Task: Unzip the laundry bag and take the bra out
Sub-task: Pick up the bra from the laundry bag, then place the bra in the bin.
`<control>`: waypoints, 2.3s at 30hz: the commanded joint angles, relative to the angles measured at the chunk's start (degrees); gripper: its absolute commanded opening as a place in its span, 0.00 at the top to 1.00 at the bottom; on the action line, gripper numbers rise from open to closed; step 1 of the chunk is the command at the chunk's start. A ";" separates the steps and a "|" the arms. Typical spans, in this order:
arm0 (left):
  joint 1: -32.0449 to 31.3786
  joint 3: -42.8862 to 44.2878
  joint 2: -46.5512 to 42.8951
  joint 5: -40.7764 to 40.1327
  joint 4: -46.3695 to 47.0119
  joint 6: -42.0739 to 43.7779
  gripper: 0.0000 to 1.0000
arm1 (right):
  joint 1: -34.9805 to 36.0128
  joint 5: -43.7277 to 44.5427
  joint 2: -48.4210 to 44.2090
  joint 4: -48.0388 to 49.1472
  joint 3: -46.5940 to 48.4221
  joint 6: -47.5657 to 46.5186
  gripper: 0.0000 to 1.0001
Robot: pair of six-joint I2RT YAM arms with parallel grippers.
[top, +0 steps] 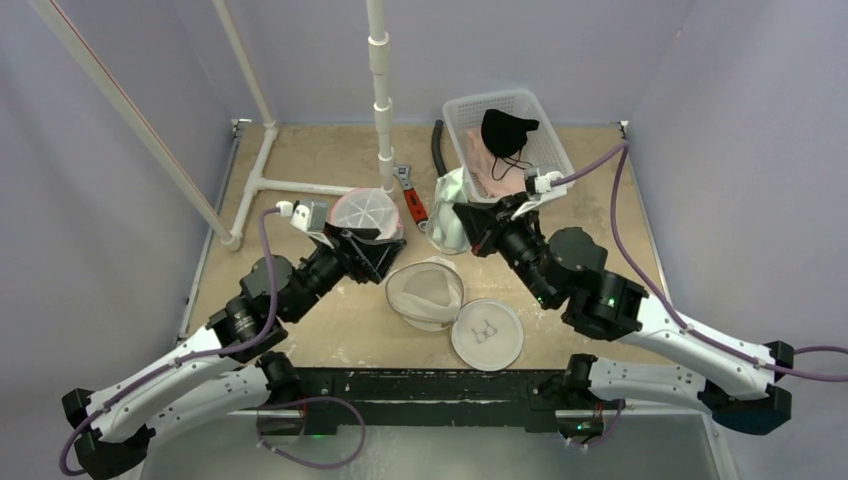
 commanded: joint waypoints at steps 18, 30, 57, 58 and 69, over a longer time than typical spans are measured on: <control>-11.93 4.77 16.26 -4.78 24.63 22.81 0.17 | -0.24 16.69 12.43 -6.92 10.61 23.02 1.00; -14.85 9.07 24.20 -23.50 21.79 29.27 0.30 | -0.26 16.96 15.94 -9.56 14.44 26.11 1.00; -3.93 4.48 12.75 -14.58 18.01 19.93 1.00 | -0.42 1.29 1.70 -1.69 6.64 3.70 0.15; -1.83 4.23 11.18 -10.32 17.28 19.10 1.00 | -0.67 0.82 -0.25 -0.30 5.22 2.20 0.15; 0.10 8.09 3.02 18.42 9.87 20.55 1.00 | -14.50 -34.28 -9.71 14.71 -5.78 -2.71 0.09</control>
